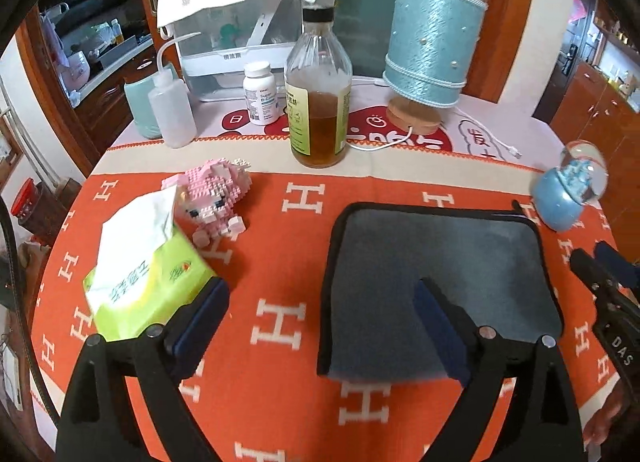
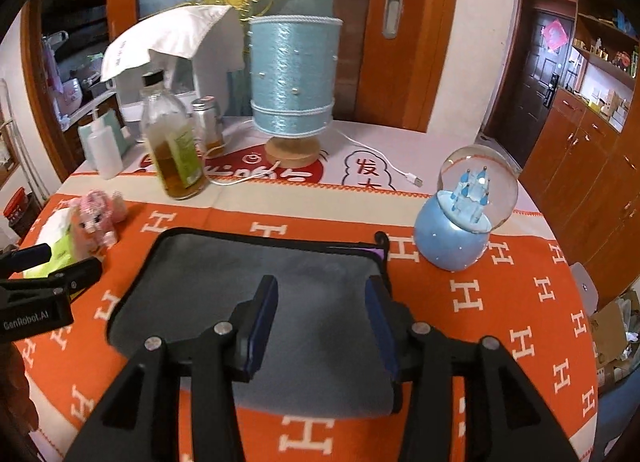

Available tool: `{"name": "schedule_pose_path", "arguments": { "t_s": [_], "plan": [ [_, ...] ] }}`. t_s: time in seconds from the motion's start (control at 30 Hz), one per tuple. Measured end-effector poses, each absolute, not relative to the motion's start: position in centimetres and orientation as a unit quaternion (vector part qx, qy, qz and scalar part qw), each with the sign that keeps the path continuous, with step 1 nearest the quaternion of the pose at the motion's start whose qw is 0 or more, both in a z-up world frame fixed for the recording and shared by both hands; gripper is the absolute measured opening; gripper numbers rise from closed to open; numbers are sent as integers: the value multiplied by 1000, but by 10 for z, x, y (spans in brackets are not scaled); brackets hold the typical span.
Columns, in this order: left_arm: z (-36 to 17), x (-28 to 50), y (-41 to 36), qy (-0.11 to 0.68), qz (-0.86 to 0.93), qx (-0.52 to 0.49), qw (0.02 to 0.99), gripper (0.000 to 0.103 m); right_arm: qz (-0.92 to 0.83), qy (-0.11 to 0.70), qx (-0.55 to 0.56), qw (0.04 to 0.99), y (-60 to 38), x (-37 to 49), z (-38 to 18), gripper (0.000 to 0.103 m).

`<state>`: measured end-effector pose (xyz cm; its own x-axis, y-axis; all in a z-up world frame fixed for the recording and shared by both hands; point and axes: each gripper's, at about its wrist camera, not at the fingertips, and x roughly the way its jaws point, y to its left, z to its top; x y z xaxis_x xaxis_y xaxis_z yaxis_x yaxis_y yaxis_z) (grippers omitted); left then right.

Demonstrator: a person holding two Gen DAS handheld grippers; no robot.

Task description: Fold towel

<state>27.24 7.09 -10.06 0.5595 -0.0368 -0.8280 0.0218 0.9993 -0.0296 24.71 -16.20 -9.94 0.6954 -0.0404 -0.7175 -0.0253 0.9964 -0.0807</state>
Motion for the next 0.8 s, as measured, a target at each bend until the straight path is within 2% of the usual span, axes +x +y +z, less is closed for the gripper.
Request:
{"name": "schedule_pose_path", "arguments": {
  "t_s": [0.23,0.8],
  "plan": [
    [-83,232,68,450,-56,-2,891,93,14,382,-43,923,-140,219,-87,53],
    [-29,152,46,405,-91,5,910,93,-6,383,16,923,-162,135,-64,54]
  ]
}}
